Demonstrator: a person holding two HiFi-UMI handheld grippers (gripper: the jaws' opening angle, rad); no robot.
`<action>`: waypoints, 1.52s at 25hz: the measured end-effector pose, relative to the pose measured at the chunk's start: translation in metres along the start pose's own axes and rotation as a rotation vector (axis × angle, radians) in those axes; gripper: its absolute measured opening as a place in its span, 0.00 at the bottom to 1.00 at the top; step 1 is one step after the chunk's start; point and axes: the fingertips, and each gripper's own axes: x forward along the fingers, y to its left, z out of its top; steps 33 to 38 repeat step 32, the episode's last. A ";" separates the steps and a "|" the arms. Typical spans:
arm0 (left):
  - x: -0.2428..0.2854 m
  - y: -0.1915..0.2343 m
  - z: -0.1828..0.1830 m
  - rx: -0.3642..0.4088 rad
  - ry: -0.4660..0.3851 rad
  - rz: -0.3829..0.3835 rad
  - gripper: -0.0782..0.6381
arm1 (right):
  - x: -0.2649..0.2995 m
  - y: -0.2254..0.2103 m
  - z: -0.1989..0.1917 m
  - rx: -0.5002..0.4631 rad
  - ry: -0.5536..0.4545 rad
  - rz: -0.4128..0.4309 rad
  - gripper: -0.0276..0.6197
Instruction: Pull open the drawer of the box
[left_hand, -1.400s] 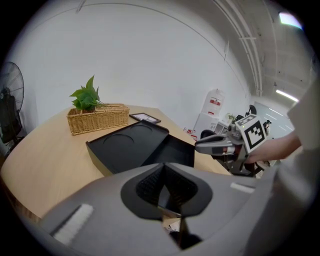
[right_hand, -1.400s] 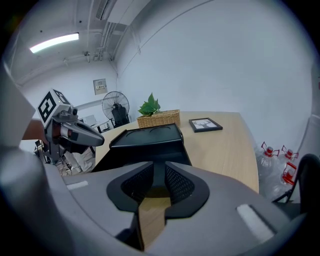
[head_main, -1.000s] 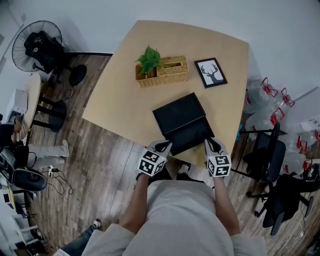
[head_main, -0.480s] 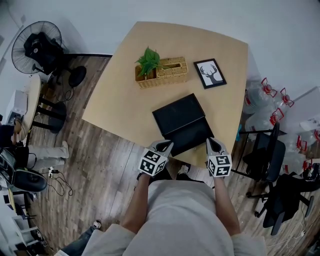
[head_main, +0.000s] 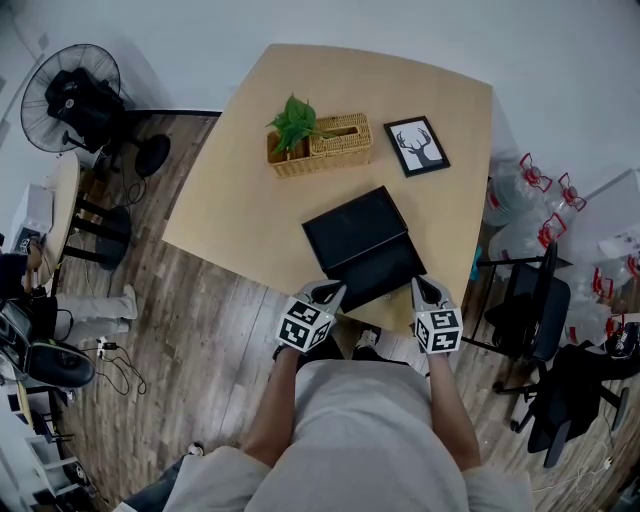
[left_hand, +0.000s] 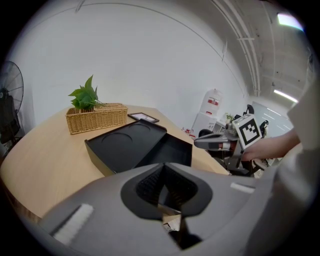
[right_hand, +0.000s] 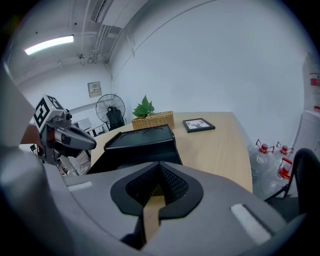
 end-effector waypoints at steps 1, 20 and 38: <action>0.000 -0.001 0.000 0.000 0.001 -0.002 0.18 | 0.000 0.000 -0.001 -0.004 0.005 0.000 0.05; -0.001 0.002 -0.003 -0.006 -0.001 0.000 0.18 | 0.002 0.001 -0.002 -0.022 0.022 0.000 0.05; -0.003 0.003 -0.008 -0.006 0.007 -0.001 0.18 | 0.003 0.003 -0.005 -0.014 0.031 0.003 0.05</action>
